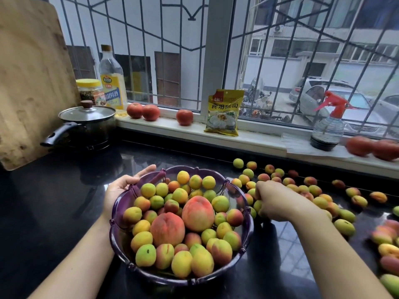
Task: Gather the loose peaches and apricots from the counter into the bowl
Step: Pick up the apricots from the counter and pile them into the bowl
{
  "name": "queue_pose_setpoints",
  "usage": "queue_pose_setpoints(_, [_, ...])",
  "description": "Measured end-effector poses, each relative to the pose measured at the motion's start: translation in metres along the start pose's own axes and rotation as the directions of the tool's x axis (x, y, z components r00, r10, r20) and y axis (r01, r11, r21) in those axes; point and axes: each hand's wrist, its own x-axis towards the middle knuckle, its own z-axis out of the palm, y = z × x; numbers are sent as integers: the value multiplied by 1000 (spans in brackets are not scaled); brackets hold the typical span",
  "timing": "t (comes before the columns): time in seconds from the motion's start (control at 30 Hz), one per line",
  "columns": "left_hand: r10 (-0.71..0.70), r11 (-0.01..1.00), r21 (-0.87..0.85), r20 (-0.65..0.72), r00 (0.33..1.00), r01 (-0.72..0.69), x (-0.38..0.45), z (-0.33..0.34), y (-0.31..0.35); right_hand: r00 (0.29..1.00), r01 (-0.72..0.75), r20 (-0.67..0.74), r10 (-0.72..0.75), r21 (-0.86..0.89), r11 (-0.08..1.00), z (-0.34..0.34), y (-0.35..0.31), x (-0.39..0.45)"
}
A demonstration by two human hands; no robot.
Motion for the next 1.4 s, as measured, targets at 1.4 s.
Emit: queue_pose_setpoints(1.4, [-50,999,19,-38,998,51,-13,6,0,894,413,-219,-391,64,909,-28,-39,-27])
